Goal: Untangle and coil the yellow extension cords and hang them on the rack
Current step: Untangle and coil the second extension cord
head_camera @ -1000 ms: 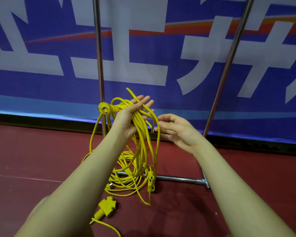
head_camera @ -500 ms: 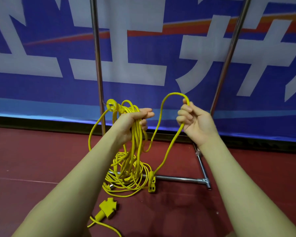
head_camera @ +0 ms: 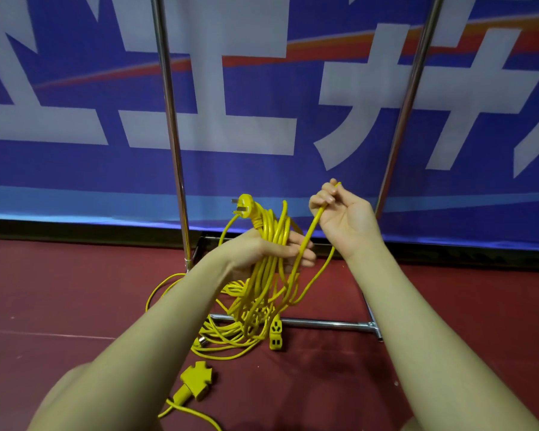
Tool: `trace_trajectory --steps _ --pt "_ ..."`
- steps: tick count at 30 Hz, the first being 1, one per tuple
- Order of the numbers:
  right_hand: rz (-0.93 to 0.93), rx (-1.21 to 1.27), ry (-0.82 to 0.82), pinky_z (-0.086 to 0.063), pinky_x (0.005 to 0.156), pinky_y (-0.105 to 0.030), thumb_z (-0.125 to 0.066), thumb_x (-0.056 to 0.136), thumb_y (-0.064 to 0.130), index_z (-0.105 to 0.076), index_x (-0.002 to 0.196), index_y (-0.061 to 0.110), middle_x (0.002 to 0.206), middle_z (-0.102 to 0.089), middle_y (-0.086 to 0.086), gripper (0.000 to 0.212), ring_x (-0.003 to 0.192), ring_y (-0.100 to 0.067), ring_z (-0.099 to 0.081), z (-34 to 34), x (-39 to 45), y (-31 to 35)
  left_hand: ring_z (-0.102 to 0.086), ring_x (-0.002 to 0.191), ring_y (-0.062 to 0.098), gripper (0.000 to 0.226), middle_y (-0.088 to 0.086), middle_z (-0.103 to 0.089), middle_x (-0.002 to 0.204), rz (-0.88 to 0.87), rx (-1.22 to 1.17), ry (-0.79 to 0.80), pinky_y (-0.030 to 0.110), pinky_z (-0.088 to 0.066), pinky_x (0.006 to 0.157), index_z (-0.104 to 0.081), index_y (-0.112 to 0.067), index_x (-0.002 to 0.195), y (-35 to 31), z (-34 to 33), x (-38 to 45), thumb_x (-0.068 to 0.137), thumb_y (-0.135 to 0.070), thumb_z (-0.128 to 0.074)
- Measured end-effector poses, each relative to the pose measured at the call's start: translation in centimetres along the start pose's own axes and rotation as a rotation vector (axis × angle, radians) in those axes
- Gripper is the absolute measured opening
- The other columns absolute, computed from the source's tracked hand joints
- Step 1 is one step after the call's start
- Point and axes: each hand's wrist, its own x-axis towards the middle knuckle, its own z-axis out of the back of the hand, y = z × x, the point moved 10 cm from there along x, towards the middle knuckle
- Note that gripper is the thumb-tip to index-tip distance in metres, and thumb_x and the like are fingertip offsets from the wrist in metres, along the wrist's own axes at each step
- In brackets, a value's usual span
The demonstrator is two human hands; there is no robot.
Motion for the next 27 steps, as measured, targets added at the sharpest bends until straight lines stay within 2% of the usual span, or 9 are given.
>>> trace_trajectory --steps 3,6,10,13,16,18,21,23,27 --pt "0.019 -0.203 -0.044 -0.048 0.057 -0.025 -0.037 0.101 0.013 -0.051 0.089 0.007 0.072 -0.056 -0.005 0.02 0.06 -0.014 -0.053 0.4 0.1 0.4 -0.07 0.069 0.02 0.018 0.009 -0.07 0.073 -0.054 -0.061 -0.014 0.029 -0.058 0.066 -0.062 -0.001 0.089 -0.5 0.0 0.1 0.087 0.011 -0.048" --pt "0.022 -0.39 -0.095 -0.047 0.069 -0.027 -0.042 0.1 0.021 -0.056 0.094 0.009 0.088 -0.059 -0.007 0.019 0.079 -0.017 -0.057 1.4 -0.1 0.9 -0.07 0.068 0.021 0.015 0.01 -0.069 0.073 -0.105 -0.179 -0.064 0.032 -0.059 0.067 -0.06 0.0 0.09 -1.2 0.7 0.3 0.084 0.011 -0.052" --pt "-0.023 -0.495 -0.113 -0.045 0.068 -0.026 -0.042 0.099 0.026 -0.057 0.093 0.009 0.086 -0.059 -0.006 0.023 0.076 -0.017 -0.055 2.3 -0.6 0.8 -0.071 0.068 0.019 0.02 0.008 -0.07 0.071 -0.216 -0.368 -0.215 0.034 -0.059 0.067 -0.057 -0.003 0.091 -2.8 3.0 0.2 0.092 0.008 -0.041" --pt "-0.135 -0.774 -0.044 -0.045 0.069 -0.027 -0.041 0.099 0.026 -0.057 0.088 0.009 0.082 -0.061 -0.007 0.026 0.072 -0.018 -0.057 2.1 -1.1 -1.1 -0.071 0.068 0.017 0.021 0.007 -0.071 0.071 -0.298 -0.468 -0.302 0.033 -0.06 0.065 -0.056 -0.004 0.092 -4.0 4.8 -0.1 0.094 0.007 -0.038" --pt "-0.235 -1.052 0.143 -0.048 0.077 -0.031 -0.051 0.095 0.019 -0.059 0.092 0.008 0.086 -0.065 -0.008 0.014 0.073 -0.019 -0.062 1.7 -1.6 -4.2 -0.072 0.067 0.016 0.021 0.006 -0.072 0.07 -0.358 -0.551 -0.381 0.033 -0.059 0.064 -0.056 -0.004 0.093 -4.6 6.3 -0.6 0.094 0.007 -0.038" --pt "-0.227 -1.152 0.231 -0.049 0.083 -0.033 -0.059 0.09 0.012 -0.059 0.095 0.011 0.088 -0.066 -0.005 0.006 0.078 -0.018 -0.063 1.3 -1.7 -5.4 -0.072 0.069 0.017 0.021 0.006 -0.072 0.071 -0.387 -0.585 -0.398 0.033 -0.059 0.065 -0.056 -0.004 0.093 -4.9 6.9 -0.8 0.095 0.007 -0.038" --pt "-0.14 -1.243 0.235 -0.051 0.088 -0.037 -0.067 0.084 0.005 -0.059 0.09 0.013 0.084 -0.066 -0.001 0.013 0.077 -0.014 -0.065 0.9 -1.3 -5.7 -0.072 0.072 0.017 0.021 0.007 -0.073 0.075 -0.4 -0.578 -0.387 0.033 -0.059 0.068 -0.057 -0.003 0.096 -5.1 7.4 -1.0 0.095 0.006 -0.038" --pt "-0.078 -1.275 0.249 -0.054 0.084 -0.035 -0.066 0.083 0.001 -0.058 0.084 0.011 0.081 -0.064 -0.002 0.013 0.072 -0.014 -0.064 0.4 -1.3 -5.8 -0.072 0.076 0.018 0.021 0.008 -0.073 0.08 -0.393 -0.561 -0.365 0.033 -0.058 0.072 -0.057 -0.002 0.099 -5.3 7.2 -1.1 0.095 0.006 -0.038" --pt "0.075 -1.146 0.21 -0.056 0.056 -0.024 -0.057 0.09 0.002 -0.059 0.086 0.011 0.07 -0.058 -0.004 0.01 0.054 -0.009 -0.059 -1.0 -1.7 -4.7 -0.07 0.092 0.023 0.026 0.011 -0.072 0.099 -0.324 -0.484 -0.277 0.032 -0.055 0.085 -0.058 -0.003 0.109 -5.4 7.4 -1.3 0.092 -0.003 -0.038"
